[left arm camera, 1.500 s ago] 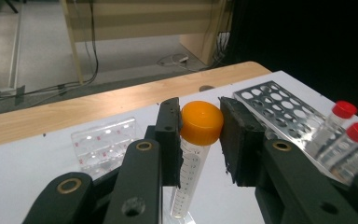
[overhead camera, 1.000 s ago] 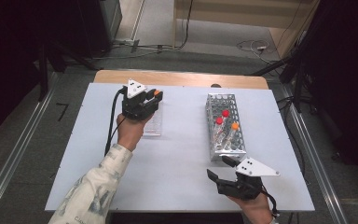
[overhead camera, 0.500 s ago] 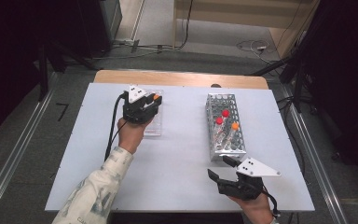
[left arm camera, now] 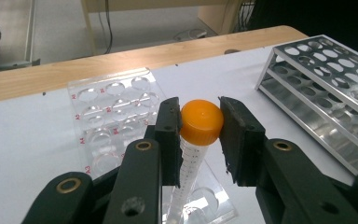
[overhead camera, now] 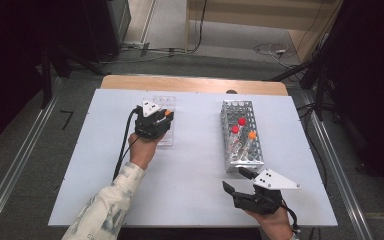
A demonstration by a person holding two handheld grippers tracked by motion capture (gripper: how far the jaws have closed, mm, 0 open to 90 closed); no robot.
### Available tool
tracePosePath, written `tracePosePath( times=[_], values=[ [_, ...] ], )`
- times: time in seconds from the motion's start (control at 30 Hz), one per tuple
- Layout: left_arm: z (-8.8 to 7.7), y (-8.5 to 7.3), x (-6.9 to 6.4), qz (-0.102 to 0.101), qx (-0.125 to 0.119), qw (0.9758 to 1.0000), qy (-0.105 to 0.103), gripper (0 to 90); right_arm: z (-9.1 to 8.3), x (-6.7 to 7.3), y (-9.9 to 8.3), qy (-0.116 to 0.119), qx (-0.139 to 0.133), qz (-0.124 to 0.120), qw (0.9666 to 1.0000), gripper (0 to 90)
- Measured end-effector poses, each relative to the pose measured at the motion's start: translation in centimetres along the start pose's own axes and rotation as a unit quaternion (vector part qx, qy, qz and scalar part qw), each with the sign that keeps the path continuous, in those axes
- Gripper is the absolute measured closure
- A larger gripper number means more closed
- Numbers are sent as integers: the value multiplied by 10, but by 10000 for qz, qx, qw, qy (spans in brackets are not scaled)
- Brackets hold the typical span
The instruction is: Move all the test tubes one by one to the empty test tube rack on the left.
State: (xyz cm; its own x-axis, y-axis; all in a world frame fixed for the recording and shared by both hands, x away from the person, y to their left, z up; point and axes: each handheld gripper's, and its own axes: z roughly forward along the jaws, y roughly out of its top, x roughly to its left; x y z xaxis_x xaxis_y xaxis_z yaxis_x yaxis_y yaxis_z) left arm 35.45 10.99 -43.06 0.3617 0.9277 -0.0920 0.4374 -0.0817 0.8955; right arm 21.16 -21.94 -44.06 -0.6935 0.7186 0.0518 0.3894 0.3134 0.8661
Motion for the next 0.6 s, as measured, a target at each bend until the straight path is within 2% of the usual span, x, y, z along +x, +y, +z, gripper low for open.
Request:
tracePosePath(
  times=[0.27, 0.4, 0.6],
  values=[
    [2, -3, 0, 15, 70, 10000, -12, 660, 0, 0, 0, -4, -4, 0, 10000, 276],
    [-3, -2, -2, -76, 29, 9999, -95, 522, -1, -1, 0, -37, -30, 30, 10000, 276],
    [-20, -4, -10, -161, -201, 9997, 30, 220, -2, -3, -1, -108, -26, 30, 9999, 277]
  ],
)
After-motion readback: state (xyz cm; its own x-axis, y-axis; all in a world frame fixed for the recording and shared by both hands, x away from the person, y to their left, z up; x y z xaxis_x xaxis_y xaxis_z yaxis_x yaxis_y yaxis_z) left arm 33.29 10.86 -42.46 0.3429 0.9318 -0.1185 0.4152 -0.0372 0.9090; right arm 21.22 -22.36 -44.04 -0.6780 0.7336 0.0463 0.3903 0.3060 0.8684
